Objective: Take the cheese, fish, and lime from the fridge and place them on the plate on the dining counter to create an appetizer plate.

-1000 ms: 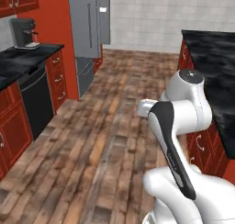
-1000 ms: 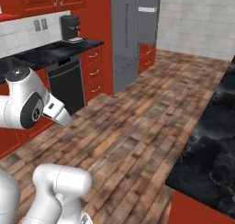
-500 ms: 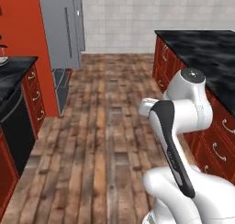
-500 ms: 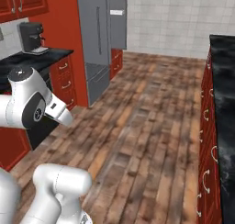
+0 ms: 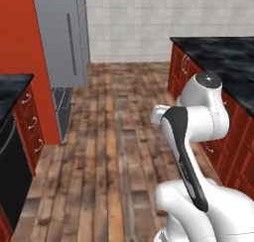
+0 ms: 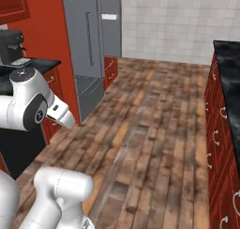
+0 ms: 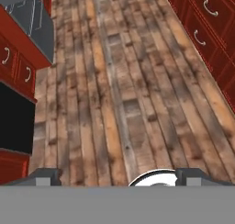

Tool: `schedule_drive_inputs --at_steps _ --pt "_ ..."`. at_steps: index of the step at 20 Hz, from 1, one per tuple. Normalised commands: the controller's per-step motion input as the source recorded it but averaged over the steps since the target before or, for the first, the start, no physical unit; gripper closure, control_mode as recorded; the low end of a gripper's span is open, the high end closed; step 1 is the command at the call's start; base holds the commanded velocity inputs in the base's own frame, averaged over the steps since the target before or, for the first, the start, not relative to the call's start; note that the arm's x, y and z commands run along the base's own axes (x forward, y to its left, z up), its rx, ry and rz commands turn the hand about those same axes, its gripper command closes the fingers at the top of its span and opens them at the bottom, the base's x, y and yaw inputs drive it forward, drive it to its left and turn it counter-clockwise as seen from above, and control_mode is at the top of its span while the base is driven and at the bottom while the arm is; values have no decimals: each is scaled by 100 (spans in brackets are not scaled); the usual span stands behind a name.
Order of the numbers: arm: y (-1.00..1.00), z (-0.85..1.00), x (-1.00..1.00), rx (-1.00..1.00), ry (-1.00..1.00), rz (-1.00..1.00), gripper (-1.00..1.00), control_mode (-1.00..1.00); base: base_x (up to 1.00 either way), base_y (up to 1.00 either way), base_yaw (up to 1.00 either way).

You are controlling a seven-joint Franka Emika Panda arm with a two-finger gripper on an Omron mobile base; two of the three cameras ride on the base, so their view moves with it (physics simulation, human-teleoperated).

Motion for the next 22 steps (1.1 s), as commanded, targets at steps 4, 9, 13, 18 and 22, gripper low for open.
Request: schedule_drive_inputs --at_steps 4,9,13,18,22 --pt "0 0 0 0 0 0 -100 100 100 -27 0" --pt "0 0 0 0 0 0 -100 100 100 -8 1" --pt "0 0 0 0 0 0 -100 100 95 -58 13" --pt "0 0 0 0 0 0 -100 100 83 -70 24" --pt "0 0 0 0 0 0 -100 100 68 -67 27"
